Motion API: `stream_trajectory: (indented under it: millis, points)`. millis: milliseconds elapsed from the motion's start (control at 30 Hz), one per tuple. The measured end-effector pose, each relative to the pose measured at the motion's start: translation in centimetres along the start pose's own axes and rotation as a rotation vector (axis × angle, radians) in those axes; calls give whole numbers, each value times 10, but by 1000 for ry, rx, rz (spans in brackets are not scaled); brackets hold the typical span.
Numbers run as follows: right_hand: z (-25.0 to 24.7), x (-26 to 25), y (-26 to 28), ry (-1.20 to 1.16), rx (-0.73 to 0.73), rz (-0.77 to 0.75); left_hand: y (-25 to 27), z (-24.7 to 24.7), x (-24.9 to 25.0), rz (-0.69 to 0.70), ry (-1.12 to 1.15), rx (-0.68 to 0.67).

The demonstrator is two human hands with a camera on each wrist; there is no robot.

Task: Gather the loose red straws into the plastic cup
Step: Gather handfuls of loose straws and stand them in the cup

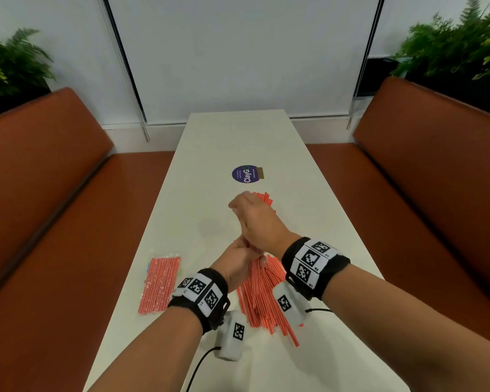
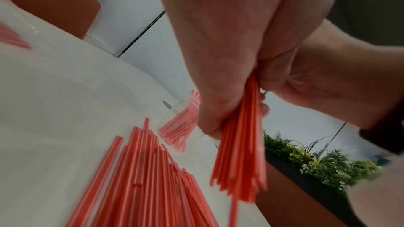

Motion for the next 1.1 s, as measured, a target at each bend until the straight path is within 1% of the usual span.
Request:
stream_trajectory:
  millis: [67, 100, 167, 200, 233, 300, 333, 367, 400, 433, 467, 500, 533, 567, 633, 667, 700, 800, 900, 933, 1033, 1100]
  points:
    - [-1, 1, 5, 43, -60, -65, 0, -5, -2, 4, -25, -5]
    - [-2, 3, 7, 44, -69, -57, 0, -7, -1, 7, -46, -5]
    - [-5, 6, 8, 27, -16, 27, 1, -9, 4, 28, -102, -10]
    - [-5, 7, 10, 2, -16, 83, 1, -8, 7, 37, -118, -12]
    - [-3, 7, 12, -41, -62, 118, 0, -8, 8, 49, -126, -8]
    - [0, 3, 17, -156, -200, 116, 0, -7, 11, 100, -148, 33]
    - [-1, 3, 19, -216, -229, 113, -1, -7, 13, 125, -176, 57]
    - [-4, 5, 19, -265, -208, 127, -1, -8, 15, 148, -207, 68]
    - [-7, 13, 17, -292, -131, 167, -2, -8, 18, 166, -230, 81]
    - [-10, 23, 16, -288, -12, 228, -2, -9, 23, 178, -240, 105]
    - [-11, 35, 15, -259, 106, 307, -2, -9, 28, 190, -232, 140]
    - [-12, 47, 16, -218, 179, 398, -5, -11, 32, 203, -214, 176]
    - [-10, 59, 17, -185, 188, 496, -7, -13, 37, 221, -204, 205]
    - [-7, 68, 19, -183, 126, 597, -10, -14, 41, 239, -209, 229]
    - [3, 79, 25, -274, -80, 764, -18, -19, 46, 264, -214, 275]
    - [10, 84, 27, -334, -141, 813, -21, -21, 49, 273, -198, 292]
    - [15, 87, 27, -387, -163, 843, -24, -22, 51, 280, -168, 311]
    - [29, 93, 21, -484, -115, 836, -33, -21, 62, 326, -40, 353]
    - [39, 92, 14, -556, -149, 828, -41, -18, 69, 363, 28, 378]
    - [40, 93, 14, -563, -140, 818, -42, -17, 71, 383, 34, 381]
    - [38, 93, 19, -538, -77, 720, -45, -15, 75, 435, 41, 394]
    - [36, 91, 23, -520, -78, 665, -46, -14, 77, 460, 45, 393]
Point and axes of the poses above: each hand's wrist, its own y-axis away from the middle knuckle, its own z-axis out of the palm, x = y × z, the point moved 2 cm from there along -y, towards the middle knuckle, and after that the axes turned 5 degrees about x, right-handed, at the moved point
